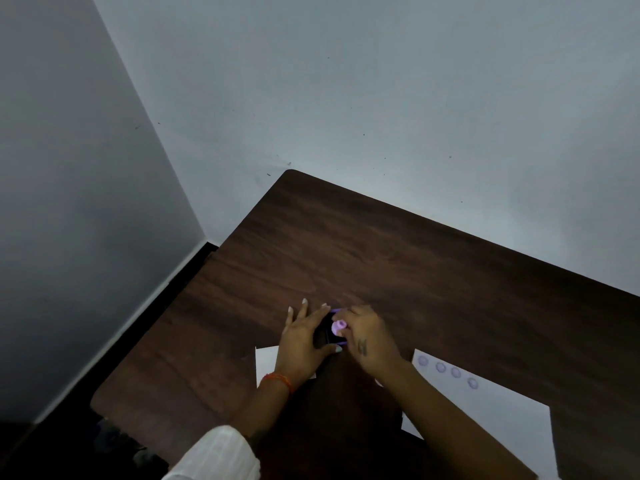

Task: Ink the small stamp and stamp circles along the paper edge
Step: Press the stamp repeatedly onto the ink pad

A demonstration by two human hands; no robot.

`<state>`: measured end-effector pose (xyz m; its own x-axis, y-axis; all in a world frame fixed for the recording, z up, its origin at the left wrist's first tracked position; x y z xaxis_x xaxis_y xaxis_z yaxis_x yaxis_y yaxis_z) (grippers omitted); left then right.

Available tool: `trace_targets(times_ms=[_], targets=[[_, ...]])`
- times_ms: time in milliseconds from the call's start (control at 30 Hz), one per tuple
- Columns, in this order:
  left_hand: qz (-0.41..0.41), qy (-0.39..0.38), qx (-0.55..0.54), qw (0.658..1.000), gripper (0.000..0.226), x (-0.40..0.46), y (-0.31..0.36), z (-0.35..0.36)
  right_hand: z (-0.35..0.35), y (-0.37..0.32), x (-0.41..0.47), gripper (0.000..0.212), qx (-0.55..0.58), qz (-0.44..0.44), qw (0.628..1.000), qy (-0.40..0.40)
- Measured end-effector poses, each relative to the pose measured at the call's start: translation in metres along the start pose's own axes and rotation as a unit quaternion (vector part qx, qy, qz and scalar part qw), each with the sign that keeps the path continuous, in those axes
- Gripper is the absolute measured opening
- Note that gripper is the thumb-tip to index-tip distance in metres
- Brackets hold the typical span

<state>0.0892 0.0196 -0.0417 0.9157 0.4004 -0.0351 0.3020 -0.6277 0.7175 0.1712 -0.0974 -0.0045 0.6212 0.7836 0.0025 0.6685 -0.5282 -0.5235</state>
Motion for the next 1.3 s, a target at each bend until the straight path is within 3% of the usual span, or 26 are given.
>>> trace_targets(times_ms=[167,333,567,733,933,1067,1300], targets=[[-0.010,0.007,-0.021,1.000,0.075,0.000,0.000,0.001,0.002,0.003,0.002,0.034,-0.093,-0.064,0.993,-0.042],[-0.008,0.012,-0.026,1.000,0.073,0.000,0.000,0.000,0.007,-0.002,0.002,0.044,-0.086,-0.013,0.996,-0.021],[-0.016,-0.001,-0.034,0.999,0.076,0.001,0.003,-0.003,-0.009,0.002,0.008,0.027,-0.087,-0.098,0.990,-0.044],[-0.017,-0.006,-0.037,0.999,0.077,0.001,0.003,-0.005,-0.014,-0.002,0.012,0.018,0.006,-0.005,1.000,0.003],[-0.017,0.011,-0.047,0.999,0.081,0.000,0.000,-0.002,-0.002,-0.007,0.011,0.033,-0.096,-0.054,0.993,-0.030],[-0.015,0.009,-0.055,0.998,0.081,0.000,-0.001,-0.002,-0.009,-0.004,0.026,0.025,-0.127,-0.073,0.985,-0.086],[-0.019,0.018,-0.062,0.998,0.078,0.000,0.000,-0.002,-0.002,-0.017,0.015,0.033,-0.097,0.009,0.994,-0.043]])
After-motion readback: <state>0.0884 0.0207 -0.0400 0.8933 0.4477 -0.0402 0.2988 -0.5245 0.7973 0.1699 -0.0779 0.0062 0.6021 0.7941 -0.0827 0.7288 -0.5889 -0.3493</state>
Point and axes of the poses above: each hand's wrist, its own x-axis towards the middle knuckle, its own z-axis out of the palm, y = z × x, the point moved 1 cm from there along x, towards the middle knuckle, and after that the axes turned 2 degrees about y, right-handed, at the moved point
